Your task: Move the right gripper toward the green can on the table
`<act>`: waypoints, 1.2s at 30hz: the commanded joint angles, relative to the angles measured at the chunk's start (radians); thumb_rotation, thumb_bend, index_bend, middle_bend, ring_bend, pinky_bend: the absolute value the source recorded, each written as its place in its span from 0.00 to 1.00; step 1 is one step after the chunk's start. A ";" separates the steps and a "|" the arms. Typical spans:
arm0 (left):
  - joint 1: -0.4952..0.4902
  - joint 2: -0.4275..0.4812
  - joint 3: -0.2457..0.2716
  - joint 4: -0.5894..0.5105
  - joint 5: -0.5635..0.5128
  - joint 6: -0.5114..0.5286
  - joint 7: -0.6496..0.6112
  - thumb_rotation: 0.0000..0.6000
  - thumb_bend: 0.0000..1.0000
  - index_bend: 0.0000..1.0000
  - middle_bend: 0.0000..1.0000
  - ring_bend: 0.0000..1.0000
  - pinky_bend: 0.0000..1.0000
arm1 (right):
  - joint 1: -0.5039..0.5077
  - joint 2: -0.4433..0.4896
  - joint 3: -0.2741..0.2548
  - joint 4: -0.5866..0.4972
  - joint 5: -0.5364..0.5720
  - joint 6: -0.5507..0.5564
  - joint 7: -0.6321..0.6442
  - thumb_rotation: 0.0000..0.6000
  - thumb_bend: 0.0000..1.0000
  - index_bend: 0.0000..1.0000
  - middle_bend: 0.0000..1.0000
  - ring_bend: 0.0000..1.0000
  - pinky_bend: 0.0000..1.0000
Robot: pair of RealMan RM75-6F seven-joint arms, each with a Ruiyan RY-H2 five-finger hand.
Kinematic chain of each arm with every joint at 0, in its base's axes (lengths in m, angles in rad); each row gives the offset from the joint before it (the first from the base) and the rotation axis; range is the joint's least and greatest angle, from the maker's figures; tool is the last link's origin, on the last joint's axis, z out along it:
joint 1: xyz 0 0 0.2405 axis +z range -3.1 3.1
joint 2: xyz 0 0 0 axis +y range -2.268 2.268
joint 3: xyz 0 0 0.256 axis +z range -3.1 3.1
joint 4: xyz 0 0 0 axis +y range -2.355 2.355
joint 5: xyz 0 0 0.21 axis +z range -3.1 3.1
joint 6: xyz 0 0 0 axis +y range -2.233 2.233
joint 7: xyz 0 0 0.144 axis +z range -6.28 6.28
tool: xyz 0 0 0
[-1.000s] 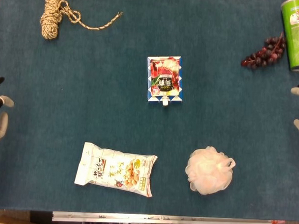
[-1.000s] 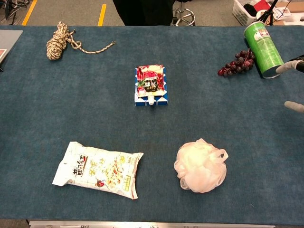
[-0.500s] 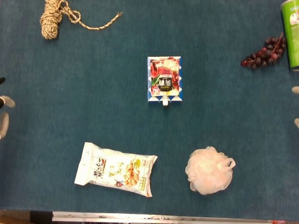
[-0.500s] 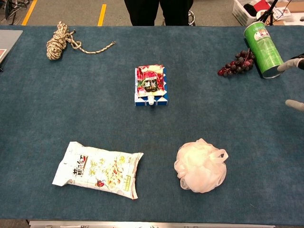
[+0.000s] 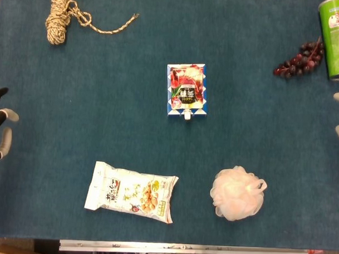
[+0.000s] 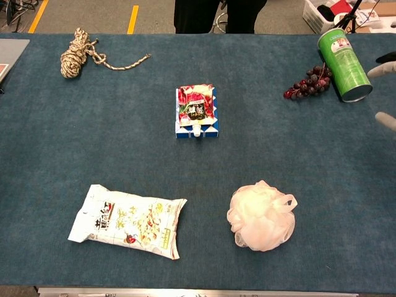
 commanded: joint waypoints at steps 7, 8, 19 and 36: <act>-0.010 -0.006 -0.001 0.008 -0.001 -0.015 -0.005 1.00 0.54 0.42 0.14 0.15 0.46 | -0.025 -0.021 0.016 0.023 -0.004 0.052 -0.020 1.00 0.97 0.29 0.01 0.13 0.84; -0.011 -0.007 -0.002 0.008 -0.001 -0.016 -0.005 1.00 0.54 0.42 0.14 0.15 0.46 | -0.025 -0.021 0.017 0.020 -0.001 0.050 -0.025 1.00 0.99 0.29 0.00 0.13 0.85; -0.008 -0.007 0.000 0.009 0.000 -0.011 -0.007 1.00 0.54 0.42 0.14 0.15 0.46 | -0.028 -0.035 0.034 0.024 0.004 0.074 -0.007 1.00 1.00 0.02 0.00 0.13 0.93; -0.008 -0.008 -0.001 0.010 -0.006 -0.013 -0.007 1.00 0.54 0.42 0.14 0.15 0.46 | 0.017 -0.007 -0.041 0.028 -0.141 0.087 0.342 1.00 1.00 0.00 0.00 0.14 0.94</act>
